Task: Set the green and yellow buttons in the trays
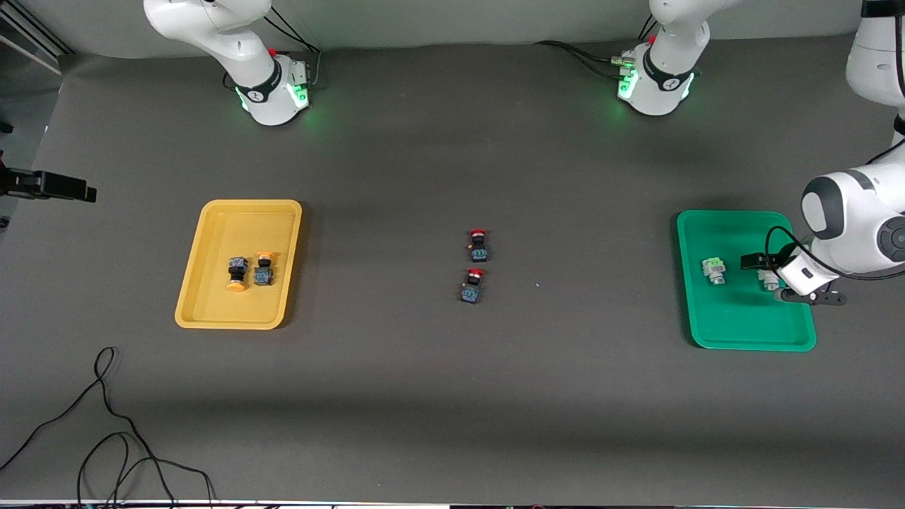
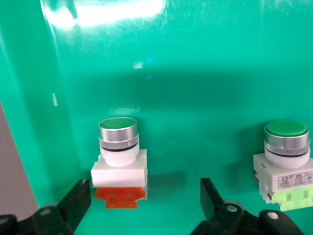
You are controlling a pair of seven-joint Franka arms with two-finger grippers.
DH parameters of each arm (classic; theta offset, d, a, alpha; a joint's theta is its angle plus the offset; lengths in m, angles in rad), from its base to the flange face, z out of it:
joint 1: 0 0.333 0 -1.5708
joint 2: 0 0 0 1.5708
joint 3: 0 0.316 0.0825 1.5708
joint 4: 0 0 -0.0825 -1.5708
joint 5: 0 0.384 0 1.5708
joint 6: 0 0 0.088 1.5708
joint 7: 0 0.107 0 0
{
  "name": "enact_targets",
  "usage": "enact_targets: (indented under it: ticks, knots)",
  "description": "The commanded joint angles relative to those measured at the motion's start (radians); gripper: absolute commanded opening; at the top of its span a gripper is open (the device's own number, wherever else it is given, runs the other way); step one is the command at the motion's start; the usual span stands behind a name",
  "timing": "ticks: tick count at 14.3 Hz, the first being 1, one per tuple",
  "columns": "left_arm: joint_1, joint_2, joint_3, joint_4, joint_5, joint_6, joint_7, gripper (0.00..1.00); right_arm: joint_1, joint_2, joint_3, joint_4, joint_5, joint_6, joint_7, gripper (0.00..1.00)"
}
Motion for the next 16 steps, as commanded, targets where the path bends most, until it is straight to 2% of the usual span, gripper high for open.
enact_targets:
  ticks: [1,3,5,8,10,13,16]
  knots:
    - [-0.055,-0.144,-0.013,0.403,-0.029,-0.588,0.006,1.0,-0.059,-0.21,0.086,-0.291,-0.033,0.173,0.027,1.0]
    - [-0.053,-0.144,-0.011,0.403,-0.03,-0.588,0.006,1.0,-0.09,-0.279,0.114,-0.394,-0.036,0.253,0.019,1.0]
    - [-0.055,-0.144,-0.013,0.403,-0.03,-0.588,0.006,1.0,-0.092,-0.306,0.126,-0.393,-0.035,0.261,0.022,1.0]
    - [-0.055,-0.145,-0.011,0.403,-0.029,-0.588,0.006,1.0,-0.124,-0.317,0.186,-0.376,-0.05,0.268,0.031,1.0]
    - [-0.058,-0.151,-0.013,0.404,-0.03,-0.593,0.003,1.0,-0.124,-0.317,0.189,-0.37,-0.045,0.268,0.031,1.0]
    - [-0.102,-0.246,-0.013,0.409,-0.03,-0.657,-0.017,1.0,-0.122,-0.31,0.191,-0.35,-0.045,0.262,0.031,1.0]
    - [-0.188,-0.352,-0.018,0.412,-0.029,-0.753,-0.099,1.0,-0.121,-0.307,0.191,-0.349,-0.044,0.264,0.031,1.0]
